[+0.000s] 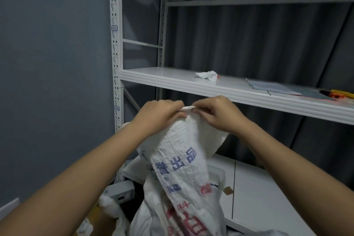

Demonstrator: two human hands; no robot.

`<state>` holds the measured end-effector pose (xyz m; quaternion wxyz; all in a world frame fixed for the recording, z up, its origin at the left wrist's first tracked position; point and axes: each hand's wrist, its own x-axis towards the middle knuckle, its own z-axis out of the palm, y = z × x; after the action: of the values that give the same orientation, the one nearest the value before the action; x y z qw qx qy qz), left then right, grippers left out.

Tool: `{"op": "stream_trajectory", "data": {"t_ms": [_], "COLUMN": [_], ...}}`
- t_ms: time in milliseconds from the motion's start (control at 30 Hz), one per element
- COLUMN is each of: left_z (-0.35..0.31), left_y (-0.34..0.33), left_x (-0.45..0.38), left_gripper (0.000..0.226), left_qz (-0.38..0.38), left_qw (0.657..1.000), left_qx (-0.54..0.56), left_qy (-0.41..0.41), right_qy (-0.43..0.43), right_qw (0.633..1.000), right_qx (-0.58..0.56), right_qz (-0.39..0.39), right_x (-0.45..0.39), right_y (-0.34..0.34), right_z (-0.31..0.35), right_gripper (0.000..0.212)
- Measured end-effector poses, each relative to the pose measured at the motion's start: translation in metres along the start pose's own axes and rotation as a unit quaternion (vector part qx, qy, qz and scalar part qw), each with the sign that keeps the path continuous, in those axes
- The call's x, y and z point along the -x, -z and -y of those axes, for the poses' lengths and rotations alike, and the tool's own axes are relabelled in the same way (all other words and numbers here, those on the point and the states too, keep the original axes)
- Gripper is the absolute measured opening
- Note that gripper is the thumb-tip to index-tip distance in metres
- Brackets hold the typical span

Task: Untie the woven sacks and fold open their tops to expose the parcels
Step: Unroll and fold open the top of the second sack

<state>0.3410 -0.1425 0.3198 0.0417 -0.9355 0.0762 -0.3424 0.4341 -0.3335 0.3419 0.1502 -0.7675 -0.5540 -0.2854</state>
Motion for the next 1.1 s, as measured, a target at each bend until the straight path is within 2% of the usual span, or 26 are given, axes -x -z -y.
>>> {"op": "stream_trajectory", "data": {"t_ms": [67, 133, 167, 200, 267, 333, 367, 400, 433, 467, 500, 533, 600, 667, 700, 733, 767, 800, 833, 867, 900, 967, 1000, 1033, 1067, 1100], "left_z": [0.005, 0.014, 0.017, 0.019, 0.020, 0.015, 0.013, 0.012, 0.011, 0.010, 0.008, 0.006, 0.003, -0.003, -0.005, -0.007, -0.007, -0.006, -0.004, -0.001, -0.002, -0.005, -0.006, -0.006, -0.006, -0.005], "left_y": [0.001, -0.003, -0.005, -0.006, -0.005, 0.005, 0.011, 0.015, 0.017, 0.016, 0.013, 0.009, 0.001, -0.003, -0.006, -0.005, -0.003, -0.001, 0.000, -0.001, -0.002, -0.010, -0.015, -0.016, -0.012, -0.005], "left_x": [0.001, 0.002, 0.002, 0.002, -0.004, -0.014, -0.020, -0.025, -0.028, -0.029, -0.027, -0.025, -0.022, -0.020, -0.019, -0.019, -0.018, -0.017, -0.016, -0.015, -0.014, -0.012, -0.010, -0.011, -0.012, -0.014], "left_gripper": [0.041, 0.028, 0.021, 0.018, 0.028, 0.032, 0.028, 0.028, 0.034, 0.038, 0.037, 0.035, 0.031, 0.027, 0.029, 0.032, 0.034, 0.035, 0.033, 0.031, 0.027, 0.018, 0.015, 0.015, 0.019, 0.027], "left_qz": [0.030, 0.041, 0.021, -0.011, -0.109, -0.201, -0.187, -0.117, 0.006, 0.123, 0.185, 0.193, 0.139, 0.070, 0.038, 0.026, 0.036, 0.057, 0.083, 0.097, 0.088, 0.007, -0.043, -0.069, -0.067, -0.023], "left_qw": [0.997, 0.995, 0.996, 0.997, 0.993, 0.979, 0.981, 0.987, 0.985, 0.967, 0.953, 0.956, 0.987, 0.993, 0.992, 0.992, 0.997, 0.997, 0.977, 0.954, 0.953, 0.993, 0.996, 0.994, 0.994, 0.998], "left_qx": [0.060, 0.073, 0.066, 0.052, 0.009, 0.010, 0.044, 0.100, 0.165, 0.214, 0.230, 0.214, 0.075, -0.092, -0.110, -0.102, -0.051, 0.059, 0.192, 0.274, 0.281, 0.112, 0.030, -0.002, -0.001, 0.034], "left_qy": [0.037, 0.055, 0.059, 0.063, 0.042, 0.024, 0.027, 0.036, 0.051, 0.065, 0.067, 0.056, 0.020, -0.036, -0.057, -0.062, -0.041, 0.003, 0.047, 0.074, 0.066, -0.027, -0.068, -0.086, -0.086, -0.054], "right_qy": [0.034, 0.034, 0.022, 0.007, -0.023, -0.027, -0.040, -0.065, -0.097, -0.128, -0.152, -0.168, -0.151, -0.118, -0.098, -0.067, -0.027, 0.003, 0.008, 0.007, -0.010, -0.057, -0.068, -0.057, -0.035, -0.023], "right_qw": [0.991, 0.990, 0.994, 0.997, 0.998, 0.992, 0.987, 0.984, 0.983, 0.984, 0.985, 0.984, 0.986, 0.984, 0.984, 0.987, 0.988, 0.974, 0.961, 0.957, 0.966, 0.988, 0.986, 0.984, 0.986, 0.983], "right_qx": [0.111, 0.103, 0.073, 0.046, 0.019, 0.039, 0.042, 0.036, 0.030, 0.037, 0.051, 0.061, 0.009, -0.083, -0.073, 0.005, 0.114, 0.215, 0.271, 0.287, 0.254, 0.078, -0.013, -0.041, 0.008, 0.107], "right_qz": [-0.069, -0.092, -0.080, -0.067, -0.060, -0.119, -0.149, -0.163, -0.153, -0.116, -0.056, 0.001, 0.067, 0.104, 0.132, 0.143, 0.104, 0.073, 0.053, 0.041, 0.055, 0.122, 0.153, 0.162, 0.161, 0.145], "right_x": [0.002, 0.008, 0.010, 0.010, 0.007, 0.006, 0.007, 0.009, 0.011, 0.015, 0.019, 0.021, 0.022, 0.017, 0.016, 0.014, 0.011, 0.010, 0.011, 0.012, 0.012, 0.013, 0.012, 0.012, 0.012, 0.012], "right_y": [-0.001, -0.001, 0.000, 0.004, 0.013, 0.017, 0.015, 0.013, 0.010, 0.008, 0.006, 0.008, 0.014, 0.016, 0.012, 0.010, 0.006, 0.004, 0.004, 0.005, 0.004, 0.007, 0.005, 0.002, 0.002, 0.004], "right_z": [-0.002, -0.004, -0.006, -0.007, -0.013, -0.021, -0.026, -0.030, -0.033, -0.037, -0.042, -0.044, -0.035, -0.021, -0.016, -0.013, -0.013, -0.013, -0.013, -0.013, -0.012, -0.004, 0.000, 0.001, 0.000, -0.003], "right_gripper": [0.027, 0.025, 0.024, 0.022, 0.017, 0.015, 0.015, 0.016, 0.017, 0.017, 0.016, 0.017, 0.031, 0.042, 0.037, 0.029, 0.022, 0.017, 0.018, 0.021, 0.028, 0.038, 0.035, 0.029, 0.026, 0.027]}}
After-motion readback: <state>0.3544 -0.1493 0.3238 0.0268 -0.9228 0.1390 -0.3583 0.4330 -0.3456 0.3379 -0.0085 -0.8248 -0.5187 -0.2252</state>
